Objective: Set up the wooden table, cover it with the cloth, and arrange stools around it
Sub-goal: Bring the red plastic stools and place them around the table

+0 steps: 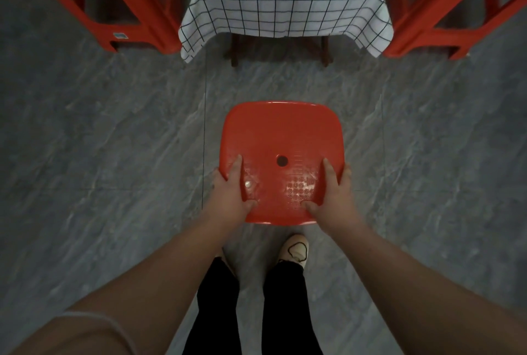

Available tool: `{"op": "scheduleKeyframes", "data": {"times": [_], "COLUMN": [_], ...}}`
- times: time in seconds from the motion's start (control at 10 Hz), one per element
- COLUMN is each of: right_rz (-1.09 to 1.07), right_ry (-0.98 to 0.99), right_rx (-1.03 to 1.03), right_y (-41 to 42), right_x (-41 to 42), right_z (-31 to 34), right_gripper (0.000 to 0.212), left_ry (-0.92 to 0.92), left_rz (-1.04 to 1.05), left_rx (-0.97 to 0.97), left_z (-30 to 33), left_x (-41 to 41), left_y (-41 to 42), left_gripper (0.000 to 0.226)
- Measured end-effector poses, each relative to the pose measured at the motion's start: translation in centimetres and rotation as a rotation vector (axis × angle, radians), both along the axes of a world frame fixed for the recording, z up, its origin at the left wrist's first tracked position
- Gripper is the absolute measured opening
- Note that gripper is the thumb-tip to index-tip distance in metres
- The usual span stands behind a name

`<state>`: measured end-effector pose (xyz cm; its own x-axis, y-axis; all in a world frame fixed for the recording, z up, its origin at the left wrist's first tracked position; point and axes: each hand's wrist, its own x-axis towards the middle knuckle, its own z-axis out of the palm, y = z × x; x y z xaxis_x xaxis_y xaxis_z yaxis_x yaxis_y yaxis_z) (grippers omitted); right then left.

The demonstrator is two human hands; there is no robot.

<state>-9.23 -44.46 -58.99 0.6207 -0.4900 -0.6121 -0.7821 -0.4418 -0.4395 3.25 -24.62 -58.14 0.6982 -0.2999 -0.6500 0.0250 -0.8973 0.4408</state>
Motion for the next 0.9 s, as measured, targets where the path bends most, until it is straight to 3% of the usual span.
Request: {"op": "scheduleKeyframes", "data": {"times": [0.4, 0.5, 0.6, 0.7, 0.9], "right_rz": [0.058, 0.092, 0.14, 0.226, 0.29], "right_ry": [0.124, 0.172, 0.215, 0.17, -0.005], "right_rx": [-0.037, -0.055, -0.088, -0.114, -0.217], "right_y": [-1.1, -1.1, -1.6, -1.7, -0.6], "right_x": [2.1, 2.3, 2.9, 3.2, 2.2], "right_z": [0.5, 1.2, 2.6, 5.9, 16.1], "right_gripper": [0.117, 0.109, 0.088, 0.074, 0.067], "left_ry": [0.023, 0.02, -0.024, -0.048, -0.237], "left_rz": [-0.037, -0.082, -0.204, -0.239, -0.3], "left_rx": [0.018, 0.076, 0.174, 0.196, 0.163], "left_z": [0.1, 0.0, 0.8, 4.0, 14.2], "left_x": [1.7, 2.0, 2.7, 3.3, 2.1], "left_y": [-1.2, -0.9, -0.3, 0.3, 2.3], "left_gripper": [0.112, 0.111, 0.097, 0.079, 0.066]}}
